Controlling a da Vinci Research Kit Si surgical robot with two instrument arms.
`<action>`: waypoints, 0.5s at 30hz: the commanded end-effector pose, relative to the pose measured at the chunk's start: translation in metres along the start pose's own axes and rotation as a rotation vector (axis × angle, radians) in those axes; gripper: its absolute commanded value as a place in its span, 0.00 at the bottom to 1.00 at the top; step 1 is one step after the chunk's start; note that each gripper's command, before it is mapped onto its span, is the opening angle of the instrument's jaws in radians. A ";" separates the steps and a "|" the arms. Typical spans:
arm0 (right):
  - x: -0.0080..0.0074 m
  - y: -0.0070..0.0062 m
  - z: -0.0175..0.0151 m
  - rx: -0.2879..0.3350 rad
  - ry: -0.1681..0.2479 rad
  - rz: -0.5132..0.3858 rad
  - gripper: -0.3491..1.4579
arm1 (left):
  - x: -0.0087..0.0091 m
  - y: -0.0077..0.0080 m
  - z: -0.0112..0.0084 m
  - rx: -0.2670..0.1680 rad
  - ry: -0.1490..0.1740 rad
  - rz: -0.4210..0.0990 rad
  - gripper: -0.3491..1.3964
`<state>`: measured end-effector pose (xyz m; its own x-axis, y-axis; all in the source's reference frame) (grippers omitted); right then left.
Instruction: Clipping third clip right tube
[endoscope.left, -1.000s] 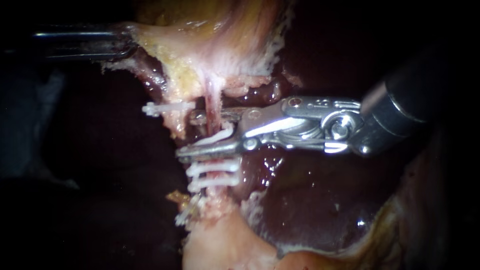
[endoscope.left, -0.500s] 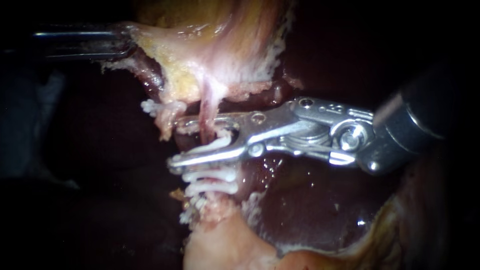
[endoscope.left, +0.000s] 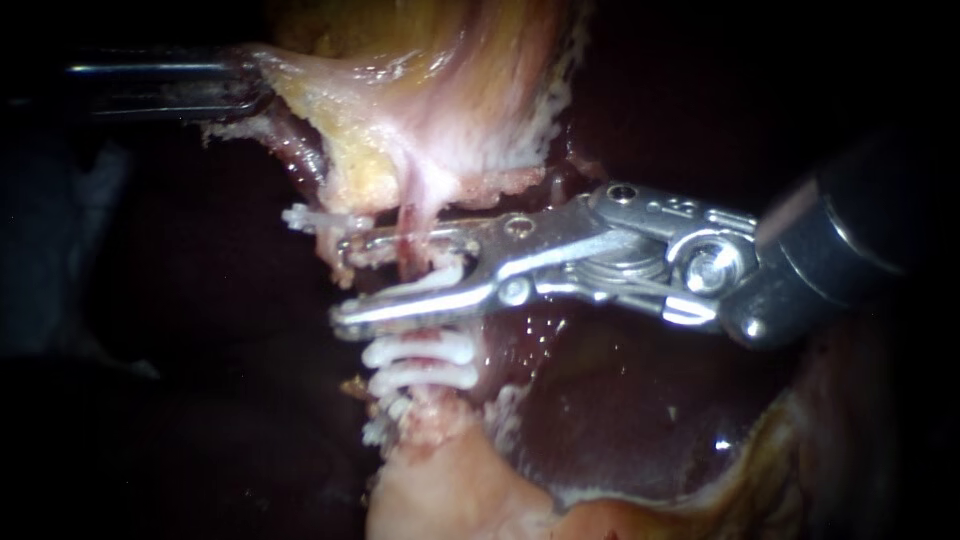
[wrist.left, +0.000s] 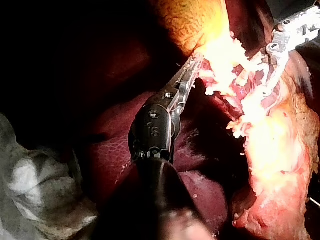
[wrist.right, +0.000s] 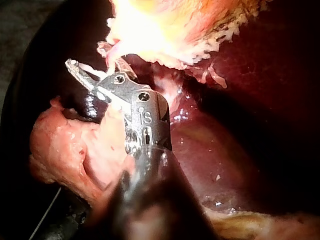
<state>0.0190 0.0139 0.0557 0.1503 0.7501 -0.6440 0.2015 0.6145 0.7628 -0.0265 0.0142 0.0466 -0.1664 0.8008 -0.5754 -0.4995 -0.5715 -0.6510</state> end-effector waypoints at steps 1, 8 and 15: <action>0.0000 0.0000 -0.0001 0.000 -0.001 0.000 0.33 | 0.0000 0.0000 0.0000 0.000 0.000 0.000 0.00; -0.0003 0.0003 -0.0004 0.002 0.002 0.010 0.24 | 0.0000 0.0000 0.0000 0.000 0.000 0.000 0.00; -0.0004 0.0006 -0.0009 0.005 0.007 0.075 0.08 | 0.0000 0.0000 0.0001 0.001 0.000 0.000 0.00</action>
<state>0.0180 0.0141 0.0567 0.1597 0.8005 -0.5776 0.1925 0.5487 0.8136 -0.0265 0.0142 0.0466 -0.1664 0.8008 -0.5754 -0.4995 -0.5715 -0.6510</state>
